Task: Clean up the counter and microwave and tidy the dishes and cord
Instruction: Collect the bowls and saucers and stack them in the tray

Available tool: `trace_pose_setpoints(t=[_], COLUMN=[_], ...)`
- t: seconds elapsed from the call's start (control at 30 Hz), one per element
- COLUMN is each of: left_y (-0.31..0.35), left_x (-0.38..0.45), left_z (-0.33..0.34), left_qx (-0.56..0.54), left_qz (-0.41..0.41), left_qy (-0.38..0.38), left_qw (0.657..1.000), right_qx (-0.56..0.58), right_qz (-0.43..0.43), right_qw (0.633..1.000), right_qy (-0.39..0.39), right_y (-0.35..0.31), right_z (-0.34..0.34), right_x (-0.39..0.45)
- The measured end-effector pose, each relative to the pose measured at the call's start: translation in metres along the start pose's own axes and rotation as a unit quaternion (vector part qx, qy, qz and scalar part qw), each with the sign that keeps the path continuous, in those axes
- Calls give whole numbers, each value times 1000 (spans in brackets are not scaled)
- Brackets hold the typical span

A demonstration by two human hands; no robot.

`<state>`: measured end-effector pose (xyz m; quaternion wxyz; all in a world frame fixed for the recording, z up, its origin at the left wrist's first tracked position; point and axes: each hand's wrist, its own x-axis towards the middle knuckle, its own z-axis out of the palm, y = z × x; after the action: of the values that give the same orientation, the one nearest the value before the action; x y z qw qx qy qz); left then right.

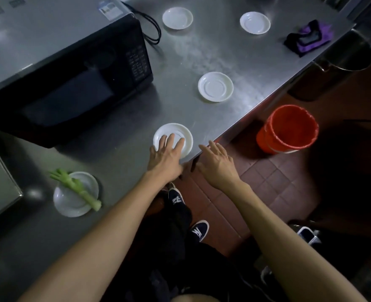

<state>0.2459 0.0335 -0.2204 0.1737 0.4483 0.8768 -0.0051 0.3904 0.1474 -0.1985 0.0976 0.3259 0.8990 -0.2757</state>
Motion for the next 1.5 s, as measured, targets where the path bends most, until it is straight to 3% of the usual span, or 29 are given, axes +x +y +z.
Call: trace_pose_setpoints(t=[0.43, 0.97, 1.5], left_y=[-8, 8, 38], left_x=[77, 139, 178], left_z=[16, -21, -37], left_qx=[-20, -19, -57], left_qz=[-25, -77, -221], left_qy=[-86, -22, -31], left_qw=[996, 997, 973], right_qx=[-17, -62, -217], right_qz=[-2, -14, -105], right_qw=[1000, 998, 966], right_qy=[-3, -7, -99], right_y=[12, 52, 69], right_z=[-24, -66, -95], right_x=[92, 200, 321])
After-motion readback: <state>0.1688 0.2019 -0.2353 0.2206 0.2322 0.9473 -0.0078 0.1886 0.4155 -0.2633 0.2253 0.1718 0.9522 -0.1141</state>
